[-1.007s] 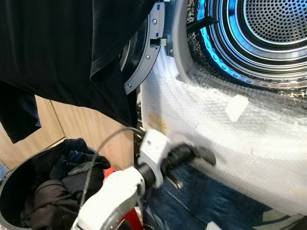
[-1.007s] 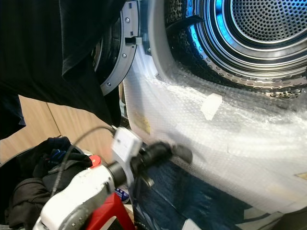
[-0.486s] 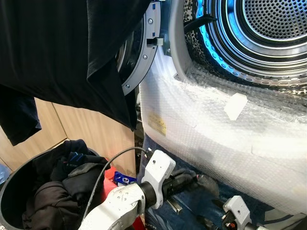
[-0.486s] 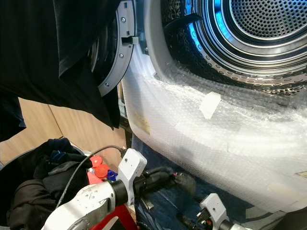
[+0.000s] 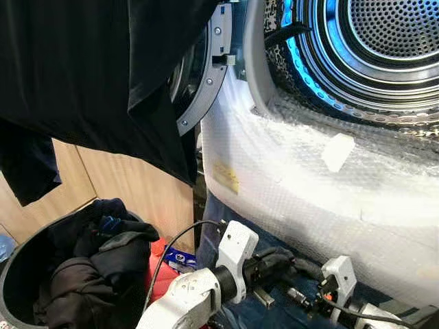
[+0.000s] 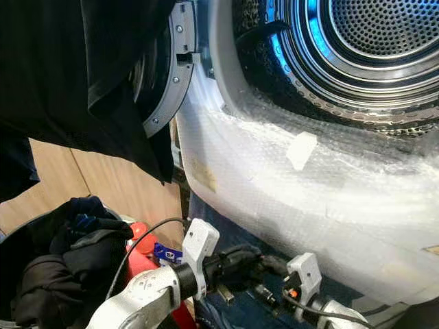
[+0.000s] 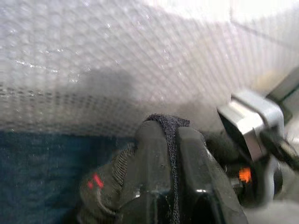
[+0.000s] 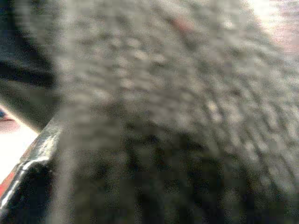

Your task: Clothes washing

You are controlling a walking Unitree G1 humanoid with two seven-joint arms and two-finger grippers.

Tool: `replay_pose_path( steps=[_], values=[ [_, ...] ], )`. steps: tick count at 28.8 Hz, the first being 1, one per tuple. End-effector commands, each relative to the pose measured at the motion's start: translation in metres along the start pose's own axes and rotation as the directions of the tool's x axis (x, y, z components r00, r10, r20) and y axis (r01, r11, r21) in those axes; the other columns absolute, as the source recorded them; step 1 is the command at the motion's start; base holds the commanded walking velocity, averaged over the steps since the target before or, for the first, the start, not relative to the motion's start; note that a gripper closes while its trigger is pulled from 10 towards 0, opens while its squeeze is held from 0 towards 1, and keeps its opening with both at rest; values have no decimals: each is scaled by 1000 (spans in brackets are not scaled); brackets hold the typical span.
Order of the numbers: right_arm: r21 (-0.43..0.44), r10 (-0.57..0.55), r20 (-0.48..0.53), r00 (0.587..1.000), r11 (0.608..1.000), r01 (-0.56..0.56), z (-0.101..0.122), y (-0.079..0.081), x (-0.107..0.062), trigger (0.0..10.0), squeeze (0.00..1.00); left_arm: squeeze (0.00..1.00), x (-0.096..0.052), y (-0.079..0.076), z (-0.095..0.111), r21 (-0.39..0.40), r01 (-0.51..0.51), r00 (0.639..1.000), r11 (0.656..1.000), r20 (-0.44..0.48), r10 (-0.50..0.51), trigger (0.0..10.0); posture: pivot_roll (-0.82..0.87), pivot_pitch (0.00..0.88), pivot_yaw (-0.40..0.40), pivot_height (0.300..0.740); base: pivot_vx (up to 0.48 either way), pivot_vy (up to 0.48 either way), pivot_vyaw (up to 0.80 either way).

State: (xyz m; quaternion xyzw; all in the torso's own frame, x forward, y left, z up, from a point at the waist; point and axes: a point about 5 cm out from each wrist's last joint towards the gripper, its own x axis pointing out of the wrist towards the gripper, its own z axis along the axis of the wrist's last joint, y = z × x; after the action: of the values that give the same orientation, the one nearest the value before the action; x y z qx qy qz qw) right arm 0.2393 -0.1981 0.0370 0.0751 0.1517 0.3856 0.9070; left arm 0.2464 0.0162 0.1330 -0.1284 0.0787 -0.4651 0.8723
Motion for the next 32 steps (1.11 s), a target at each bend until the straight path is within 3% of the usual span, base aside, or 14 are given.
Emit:
replay_pose_path(
  steps=[1, 5, 13, 19, 27, 28, 29, 32],
  values=[
    [22, 45, 20, 999, 999, -45, 5, 8, 4, 10000, 0, 0, 5, -2, 6, -19, 25, 999, 999, 43, -25, 10000, -10, 0, -38, 740, 0, 0, 0],
    [26, 66, 19, 998, 997, -66, 5, 13, 7, 10000, 0, 0, 8, -2, 6, -21, 27, 999, 999, 47, -26, 10000, -10, 0, -38, 740, 0, 0, 0],
    [69, -6, 99, 995, 998, -1, 12, 24, 27, 10000, 0, 0, 18, -9, 5, -44, 64, 996, 997, 71, -61, 10000, -18, 0, -39, 740, 0, 0, 0],
    [99, -100, 170, 980, 992, 84, 19, 24, 36, 10000, 0, 0, 22, -11, 5, -58, 75, 994, 996, 81, -70, 10000, -25, 0, -40, 740, 0, 0, 0],
    [128, -131, 208, 969, 986, 106, 23, 25, 38, 10000, 0, 0, 24, -11, 5, -84, 76, 993, 994, 99, -67, 10000, -34, 0, -43, 740, 0, 0, 0],
    [144, -138, 210, 968, 984, 108, 23, 25, 38, 1020, 0, 0, 24, -11, 5, -84, 76, 992, 994, 103, -67, 10000, -34, 0, -44, 740, 0, 0, 0],
    [149, -136, 210, 968, 983, 105, 23, 25, 37, 0, 0, 0, 24, -10, 5, -85, 75, 992, 993, 105, -66, 10000, -34, 0, -46, 740, 0, 0, 0],
    [159, -140, 211, 967, 981, 107, 24, 23, 37, 0, 0, 0, 25, -10, 5, -88, 74, 992, 993, 111, -64, 10000, -33, 0, -47, 740, 0, 0, 0]
  ],
)
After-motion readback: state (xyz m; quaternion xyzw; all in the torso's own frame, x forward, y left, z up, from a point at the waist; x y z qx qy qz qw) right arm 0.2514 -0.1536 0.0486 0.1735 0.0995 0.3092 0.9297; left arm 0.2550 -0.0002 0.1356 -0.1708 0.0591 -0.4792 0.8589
